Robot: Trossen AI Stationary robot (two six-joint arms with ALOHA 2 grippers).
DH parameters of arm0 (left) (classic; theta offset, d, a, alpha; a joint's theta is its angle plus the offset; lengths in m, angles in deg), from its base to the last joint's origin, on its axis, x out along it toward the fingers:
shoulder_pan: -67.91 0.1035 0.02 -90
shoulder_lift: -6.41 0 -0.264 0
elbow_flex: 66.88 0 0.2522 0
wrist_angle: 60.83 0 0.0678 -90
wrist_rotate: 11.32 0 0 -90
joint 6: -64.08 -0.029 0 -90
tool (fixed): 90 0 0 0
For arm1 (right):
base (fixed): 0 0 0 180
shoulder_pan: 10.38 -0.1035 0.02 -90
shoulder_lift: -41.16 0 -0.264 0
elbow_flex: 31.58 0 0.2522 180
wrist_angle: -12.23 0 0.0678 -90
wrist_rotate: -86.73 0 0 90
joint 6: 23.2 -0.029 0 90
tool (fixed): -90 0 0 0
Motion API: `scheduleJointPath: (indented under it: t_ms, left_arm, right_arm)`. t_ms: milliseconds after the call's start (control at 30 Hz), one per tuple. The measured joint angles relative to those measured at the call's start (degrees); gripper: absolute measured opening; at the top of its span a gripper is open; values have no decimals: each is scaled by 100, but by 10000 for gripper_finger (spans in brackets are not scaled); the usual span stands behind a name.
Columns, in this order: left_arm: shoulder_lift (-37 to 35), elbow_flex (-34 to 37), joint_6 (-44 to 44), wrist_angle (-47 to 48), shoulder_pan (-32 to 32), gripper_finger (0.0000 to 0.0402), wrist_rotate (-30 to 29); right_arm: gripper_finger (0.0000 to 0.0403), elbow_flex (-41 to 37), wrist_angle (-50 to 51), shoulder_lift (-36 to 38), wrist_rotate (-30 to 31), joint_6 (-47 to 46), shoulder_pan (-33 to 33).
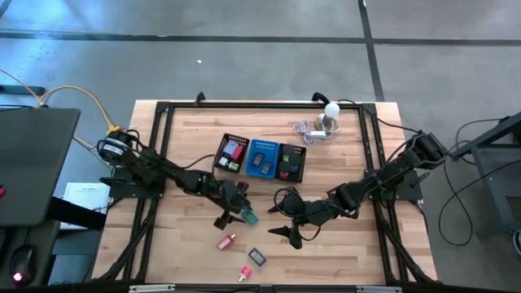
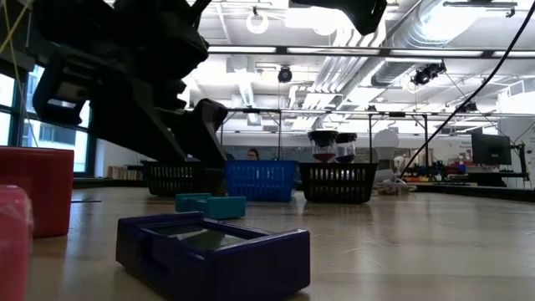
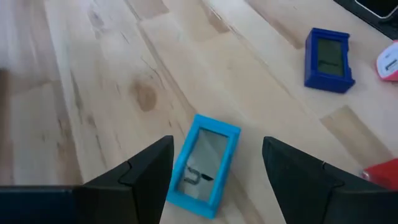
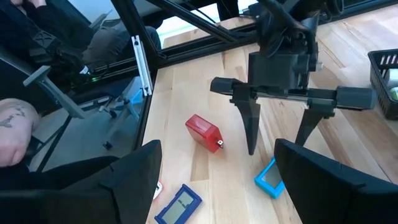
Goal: Pick & Place Office items
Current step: Put the light blue digital clock into the blue bin
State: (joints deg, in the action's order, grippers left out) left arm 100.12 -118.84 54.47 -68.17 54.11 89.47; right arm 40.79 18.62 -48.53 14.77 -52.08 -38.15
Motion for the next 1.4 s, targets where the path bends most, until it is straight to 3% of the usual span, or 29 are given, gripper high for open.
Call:
scheduleJointPath:
  t_ms: [433,1033,1167,1333,1400]
  left_arm:
    - [283,-2,-439,-11,153,236,244]
    - [811,0,-380,-375,459,233,632]
    - [811,-2,-363,-376,459,208,505]
    - [811,-4,-343,-372,403,146,273]
    - [811,-4,-327,-374,378,145,239]
  right_arm:
    - [301,0,-63,0,1,-2,0]
    - [301,0,-103,0,35,1,2]
    - [301,0,-103,0,50,17,2]
    - [301,0,-101,0,48,17,2]
    - [301,0,-101,0,48,17,2]
